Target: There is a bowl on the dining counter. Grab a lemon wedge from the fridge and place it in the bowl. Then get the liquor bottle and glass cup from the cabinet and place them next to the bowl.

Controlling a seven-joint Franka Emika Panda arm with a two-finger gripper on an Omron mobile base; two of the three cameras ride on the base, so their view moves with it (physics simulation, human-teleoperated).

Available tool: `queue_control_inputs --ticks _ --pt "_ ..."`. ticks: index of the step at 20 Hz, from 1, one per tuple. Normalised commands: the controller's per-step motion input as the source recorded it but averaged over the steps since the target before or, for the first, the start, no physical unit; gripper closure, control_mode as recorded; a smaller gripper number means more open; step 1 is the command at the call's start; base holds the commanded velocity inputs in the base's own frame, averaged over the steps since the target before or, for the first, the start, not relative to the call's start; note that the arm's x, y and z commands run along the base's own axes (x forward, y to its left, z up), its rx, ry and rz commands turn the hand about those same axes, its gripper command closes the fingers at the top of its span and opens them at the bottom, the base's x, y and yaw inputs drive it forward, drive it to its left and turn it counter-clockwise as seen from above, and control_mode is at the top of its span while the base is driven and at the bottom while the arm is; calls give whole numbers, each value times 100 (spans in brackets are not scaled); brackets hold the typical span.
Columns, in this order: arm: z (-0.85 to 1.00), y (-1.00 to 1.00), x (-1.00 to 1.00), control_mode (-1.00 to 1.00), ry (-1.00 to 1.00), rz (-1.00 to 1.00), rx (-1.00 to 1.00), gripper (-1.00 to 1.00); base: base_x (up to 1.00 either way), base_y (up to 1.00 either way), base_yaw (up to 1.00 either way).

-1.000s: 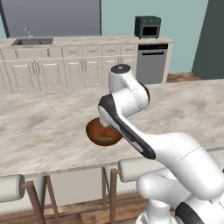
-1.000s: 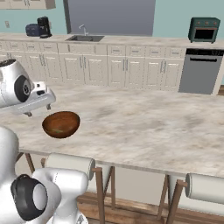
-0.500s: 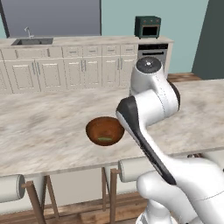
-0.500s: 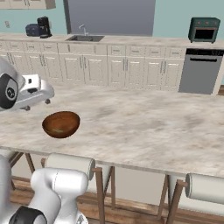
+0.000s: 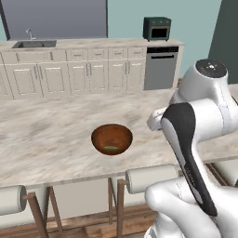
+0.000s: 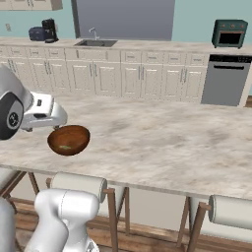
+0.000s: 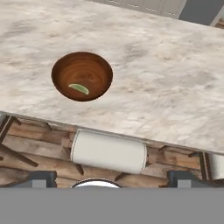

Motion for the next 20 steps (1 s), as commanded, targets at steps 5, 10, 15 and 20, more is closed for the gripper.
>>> queue_control_inputs --ticks 5,10,15,20 --pt "7 -17 -97 -100 0 -7 15 -100 0 0 0" --pt "0 0 -40 100 -1 -2 3 -100 -60 8 0" --pt "0 0 0 100 0 0 0 -100 -100 76 1" --pt "0 0 0 100 0 0 0 -100 -80 100 26"
